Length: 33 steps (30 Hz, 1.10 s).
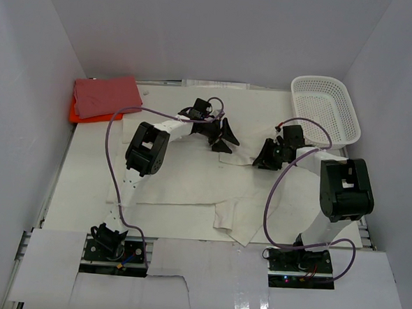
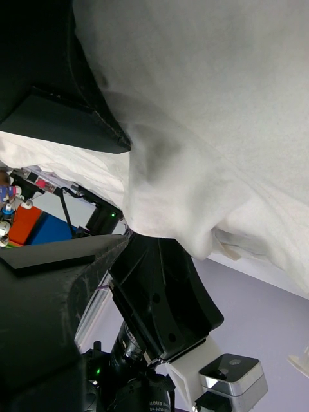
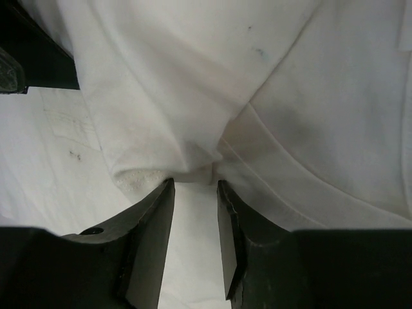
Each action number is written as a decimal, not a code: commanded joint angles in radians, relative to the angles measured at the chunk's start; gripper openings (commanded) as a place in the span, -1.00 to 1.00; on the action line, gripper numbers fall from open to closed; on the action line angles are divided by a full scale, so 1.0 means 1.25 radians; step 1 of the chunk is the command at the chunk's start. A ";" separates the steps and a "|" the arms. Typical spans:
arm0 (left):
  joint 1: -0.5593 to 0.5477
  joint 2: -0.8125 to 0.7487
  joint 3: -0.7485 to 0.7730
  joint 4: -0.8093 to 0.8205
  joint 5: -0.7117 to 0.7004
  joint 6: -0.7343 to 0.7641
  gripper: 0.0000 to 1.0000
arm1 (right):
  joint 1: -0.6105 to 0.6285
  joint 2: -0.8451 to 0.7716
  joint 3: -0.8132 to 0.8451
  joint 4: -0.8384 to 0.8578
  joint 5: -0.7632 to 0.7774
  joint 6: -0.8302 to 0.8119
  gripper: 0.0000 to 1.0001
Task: Fold and stack the t-shirts
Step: Fold the flattened tshirt in 1/3 of the way
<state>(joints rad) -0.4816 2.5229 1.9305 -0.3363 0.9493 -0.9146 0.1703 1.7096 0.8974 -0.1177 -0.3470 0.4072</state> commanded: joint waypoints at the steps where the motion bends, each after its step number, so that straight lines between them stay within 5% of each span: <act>1: 0.009 -0.051 -0.012 -0.030 -0.006 0.008 0.29 | -0.005 0.001 0.039 -0.032 0.036 -0.025 -0.21; 16: 0.017 -0.046 -0.012 -0.027 0.001 0.004 0.30 | 0.007 0.071 0.090 -0.057 0.025 -0.037 -0.37; 21: 0.020 -0.046 -0.010 -0.028 0.001 0.004 0.29 | 0.009 0.068 0.096 -0.075 0.036 -0.045 -0.76; 25: 0.021 -0.046 -0.010 -0.027 0.001 0.003 0.29 | 0.009 0.052 0.097 -0.083 0.038 -0.045 -0.84; 33: 0.024 -0.045 -0.012 -0.027 0.001 0.004 0.29 | 0.009 0.019 0.108 -0.106 -0.002 -0.046 -0.85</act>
<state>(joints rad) -0.4648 2.5229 1.9305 -0.3370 0.9573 -0.9150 0.1768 1.7805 0.9962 -0.2108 -0.3222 0.3626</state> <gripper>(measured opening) 0.647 0.078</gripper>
